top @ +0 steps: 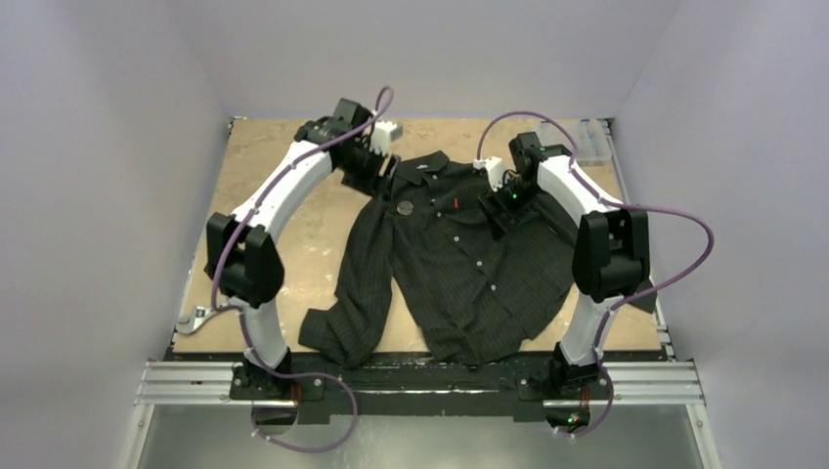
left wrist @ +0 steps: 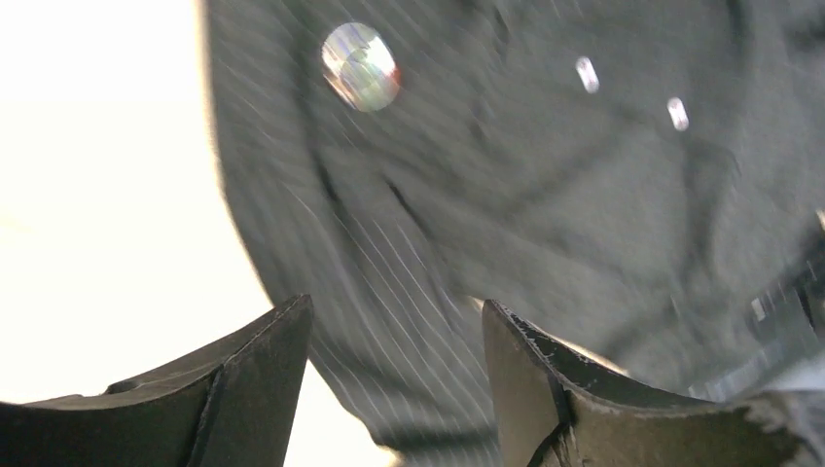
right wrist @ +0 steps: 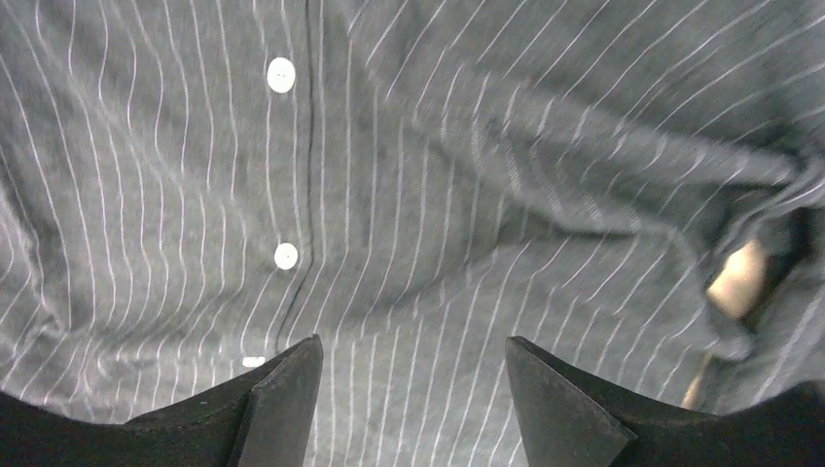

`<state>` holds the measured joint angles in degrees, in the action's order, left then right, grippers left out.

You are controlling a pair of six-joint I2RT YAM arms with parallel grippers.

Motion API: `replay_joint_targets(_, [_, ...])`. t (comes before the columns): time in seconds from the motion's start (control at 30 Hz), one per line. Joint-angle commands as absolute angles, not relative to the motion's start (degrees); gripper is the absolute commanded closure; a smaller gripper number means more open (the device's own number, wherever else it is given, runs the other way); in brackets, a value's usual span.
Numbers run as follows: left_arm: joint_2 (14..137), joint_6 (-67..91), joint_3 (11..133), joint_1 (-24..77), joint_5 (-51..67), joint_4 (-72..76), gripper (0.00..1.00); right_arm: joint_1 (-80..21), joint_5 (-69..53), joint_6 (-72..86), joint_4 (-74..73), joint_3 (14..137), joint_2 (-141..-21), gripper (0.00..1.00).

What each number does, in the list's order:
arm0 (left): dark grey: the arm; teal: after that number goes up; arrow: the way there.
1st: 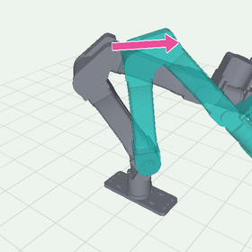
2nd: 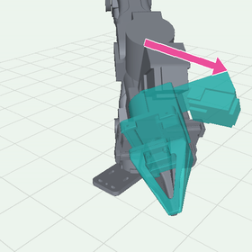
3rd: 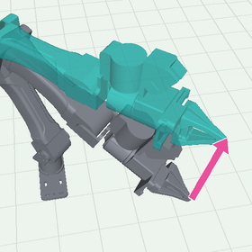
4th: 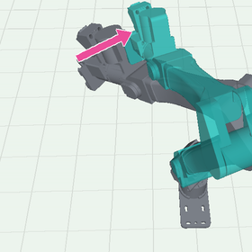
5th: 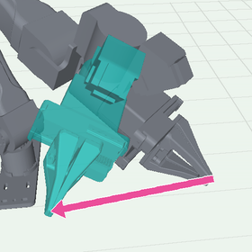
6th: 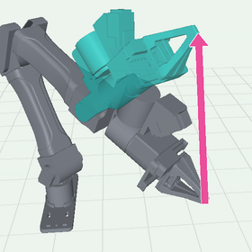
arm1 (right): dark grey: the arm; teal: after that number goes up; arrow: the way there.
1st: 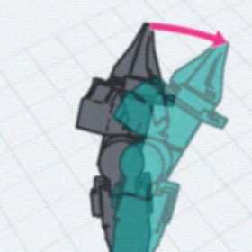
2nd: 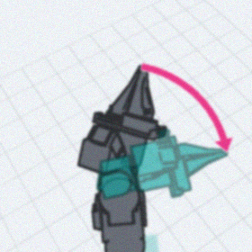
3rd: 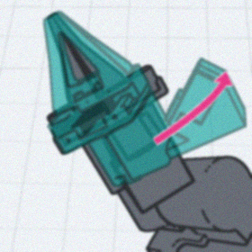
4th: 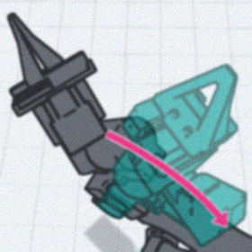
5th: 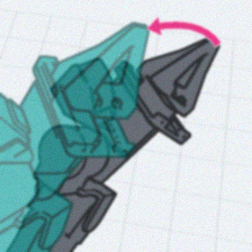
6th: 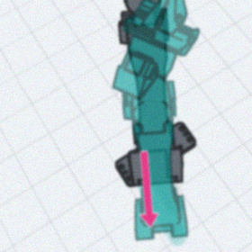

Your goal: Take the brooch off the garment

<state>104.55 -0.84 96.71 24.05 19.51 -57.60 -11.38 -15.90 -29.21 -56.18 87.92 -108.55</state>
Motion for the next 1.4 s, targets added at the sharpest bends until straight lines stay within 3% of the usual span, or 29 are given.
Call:
replay_joint_targets(0.0, [119.09,1.77,111.63,23.73,7.06,-58.61,0.38,-12.13,-14.66,-29.74,-56.91,82.87,-103.28,0.28])
replay_joint_targets(0.23, [128.53,1.85,117.60,23.64,2.17,-58.21,0.39,-14.98,-10.85,-27.58,-54.76,75.07,-102.60,0.29])
replay_joint_targets(0.33, [131.39,1.23,118.79,23.64,0.37,-59.60,0.46,-15.55,-8.57,-27.26,-52.25,72.80,-103.97,0.30])
replay_joint_targets(0.4, [132.30,0.54,118.77,23.64,1.44,-61.30,0.57,-15.45,-7.54,-27.13,-50.75,72.03,-105.47,0.31])
replay_joint_targets(0.5, [130.95,0.30,114.73,23.45,4.45,-63.10,0.96,-15.33,-4.06,-28.39,-49.22,72.65,-108.71,0.31])
replay_joint_targets(0.53, [129.75,0.92,112.30,23.16,4.89,-63.73,1.00,-15.30,-3.13,-28.77,-48.80,73.43,-110.03,0.32])
replay_joint_targets(0.8, [110.02,4.69,81.53,20.22,9.12,-57.45,1.00,-14.92,4.45,-34.91,-46.78,87.09,-122.30,0.33])
replay_joint_targets(1.0, [97.86,7.17,69.69,19.86,19.18,-53.83,1.00,-14.85,7.15,-38.99,-50.75,102.43,-129.81,0.33])
replay_joint_targets(1.1, [93.25,5.01,68.87,18.38,21.40,-52.27,0.83,-14.64,4.48,-41.70,-51.67,98.20,-123.90,0.34])
replay_joint_targets(1.17, [87.49,1.90,67.01,16.17,25.26,-45.28,0.62,-14.59,-0.21,-43.33,-51.57,91.35,-117.03,0.33])
replay_joint_targets(1.27, [77.68,-8.85,61.05,16.25,25.89,-33.60,0.40,-14.59,-6.03,-44.37,-52.17,85.44,-108.83,0.32])
replay_joint_targets(1.37, [73.67,-20.20,56.90,20.12,23.41,-29.56,0.34,-14.88,-14.24,-39.03,-53.55,85.91,-104.98,0.30])
